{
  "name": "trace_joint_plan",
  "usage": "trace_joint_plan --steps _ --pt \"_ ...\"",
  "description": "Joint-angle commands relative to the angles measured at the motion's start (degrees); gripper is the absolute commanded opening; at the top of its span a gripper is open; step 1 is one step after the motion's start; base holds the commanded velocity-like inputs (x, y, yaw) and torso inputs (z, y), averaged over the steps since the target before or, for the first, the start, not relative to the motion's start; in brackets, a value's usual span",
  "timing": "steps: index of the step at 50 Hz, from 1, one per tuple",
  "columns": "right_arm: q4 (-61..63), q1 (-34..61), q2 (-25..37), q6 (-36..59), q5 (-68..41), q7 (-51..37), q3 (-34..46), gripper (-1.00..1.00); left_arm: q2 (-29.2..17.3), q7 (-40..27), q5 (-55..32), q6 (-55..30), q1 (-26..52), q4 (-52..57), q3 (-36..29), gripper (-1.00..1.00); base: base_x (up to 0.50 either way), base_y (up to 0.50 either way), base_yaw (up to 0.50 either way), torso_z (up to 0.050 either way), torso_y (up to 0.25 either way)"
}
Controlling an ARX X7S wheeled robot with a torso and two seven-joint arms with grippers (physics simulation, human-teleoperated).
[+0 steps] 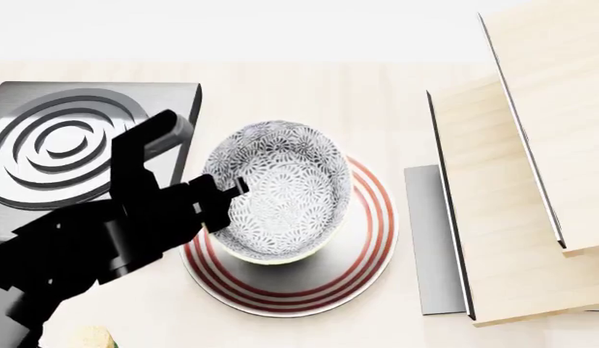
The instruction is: Pick up the akita bowl and put it on the plate.
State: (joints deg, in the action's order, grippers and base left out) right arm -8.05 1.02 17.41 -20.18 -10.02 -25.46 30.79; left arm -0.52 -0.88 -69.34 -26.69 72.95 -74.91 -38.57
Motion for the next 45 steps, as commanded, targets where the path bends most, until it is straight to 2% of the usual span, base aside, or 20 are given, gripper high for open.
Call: trace_joint_plan --steps 1,2,13,18,27,35,45 --pt "-0.5 0.2 -0.1 -0.1 0.0 0.0 0.3 1.0 0.5 -0.1 -2.9 -0.5 -0.8 -0.1 -1.3 -1.0 0.0 0.0 0.0 0.0 0.0" --pt "-0.5 0.2 -0.1 -0.1 -0.1 0.1 0.3 1.0 0.5 0.0 -2.9 -0.4 -0.7 -0.1 -1.5 1.0 0.0 0.0 0.0 0.0 0.0" --pt "0.0 0.2 0.1 0.2 0.1 -0.1 0.6 1.0 0.5 0.3 -3.4 -0.8 -0.3 -0.1 -2.3 1.0 0.0 0.0 0.0 0.0 0.0" --pt "-0.1 0.3 0.1 0.4 0.1 -0.1 0.7 1.0 0.5 0.1 -1.8 -0.9 -0.2 -0.1 -0.7 1.0 0.0 0.0 0.0 0.0 0.0" --pt "-0.2 0.4 0.1 0.3 0.1 -0.2 0.8 1.0 0.5 -0.3 5.4 -2.1 0.6 -0.1 4.8 1.0 0.0 0.0 0.0 0.0 0.0" --pt "-0.5 0.5 0.0 0.1 0.1 -0.2 1.0 1.0 0.5 -1.9 17.5 -4.9 1.7 -0.1 14.1 1.0 0.0 0.0 0.0 0.0 0.0" --pt "-0.3 0.4 0.1 0.1 0.1 -0.3 1.2 1.0 0.5 -2.1 18.1 -5.3 3.1 -0.1 11.7 1.0 0.0 0.0 0.0 0.0 0.0"
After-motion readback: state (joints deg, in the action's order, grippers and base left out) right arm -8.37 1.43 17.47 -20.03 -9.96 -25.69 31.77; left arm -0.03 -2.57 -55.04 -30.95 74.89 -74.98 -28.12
